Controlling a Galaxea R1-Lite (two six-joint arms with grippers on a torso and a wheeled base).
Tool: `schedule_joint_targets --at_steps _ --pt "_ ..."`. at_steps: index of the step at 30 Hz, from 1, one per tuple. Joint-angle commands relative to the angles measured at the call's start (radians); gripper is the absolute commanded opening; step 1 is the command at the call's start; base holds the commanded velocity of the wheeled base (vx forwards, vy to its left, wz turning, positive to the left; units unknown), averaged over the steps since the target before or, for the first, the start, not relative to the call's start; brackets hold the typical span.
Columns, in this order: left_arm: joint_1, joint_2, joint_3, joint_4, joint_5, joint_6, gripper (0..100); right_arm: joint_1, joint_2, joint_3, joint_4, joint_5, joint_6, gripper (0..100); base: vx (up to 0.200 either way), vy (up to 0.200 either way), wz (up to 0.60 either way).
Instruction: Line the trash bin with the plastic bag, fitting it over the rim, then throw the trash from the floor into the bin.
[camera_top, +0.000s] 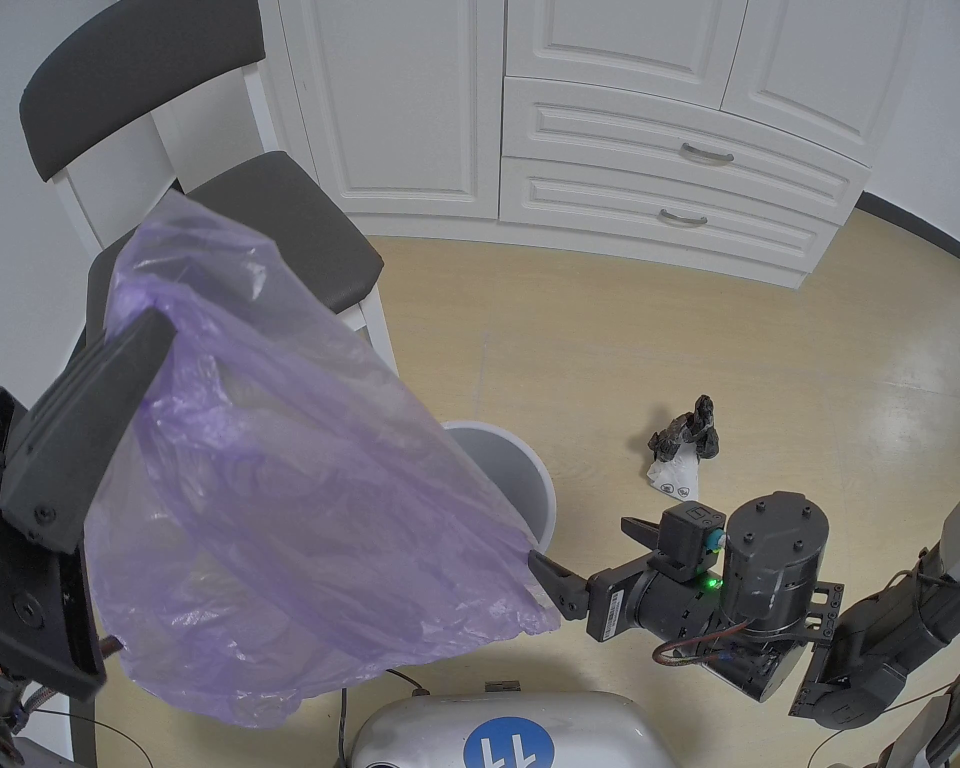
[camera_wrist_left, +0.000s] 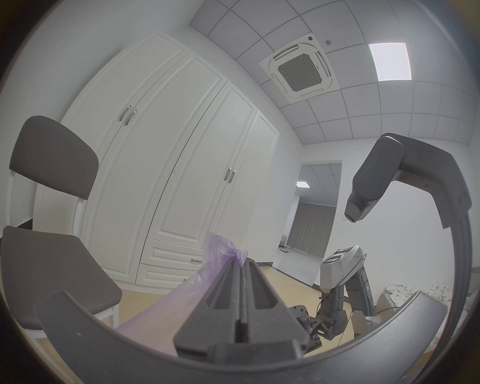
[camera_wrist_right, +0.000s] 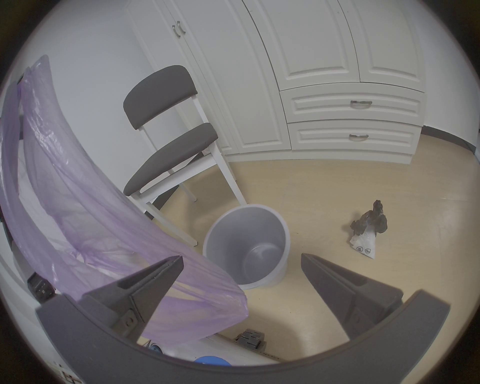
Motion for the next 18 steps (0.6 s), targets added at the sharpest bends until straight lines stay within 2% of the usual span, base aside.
schedule_joint_targets --at_steps 1,7,8,9,11,18 --pt "-0.007 -0.006 -0.006 0.002 0.001 0.001 0 0.005 -0.001 0.010 0.014 0.042 0.018 100 0.000 0.000 0.00" --pt "-0.005 -0.004 -0.010 0.000 0.003 -0.002 0 0.010 -0.047 0.058 0.021 0.153 0.036 100 0.000 0.000 0.00" --pt "-0.007 -0.004 -0.010 0.000 0.003 -0.002 0 0.013 -0.054 0.070 0.029 0.190 0.037 100 0.000 0.000 0.00" --pt "-0.007 -0.004 -0.010 0.000 0.003 -0.002 0 0.013 -0.054 0.070 0.029 0.190 0.037 100 0.000 0.000 0.00" --pt "-0.007 -0.006 -0.015 0.000 0.003 -0.002 0 0.030 -0.058 0.078 0.054 0.231 0.067 100 0.000 0.000 0.00" --pt "-0.007 -0.011 -0.014 0.000 0.001 -0.002 0 0.043 0.053 0.050 0.048 0.240 0.151 100 0.000 0.000 0.00"
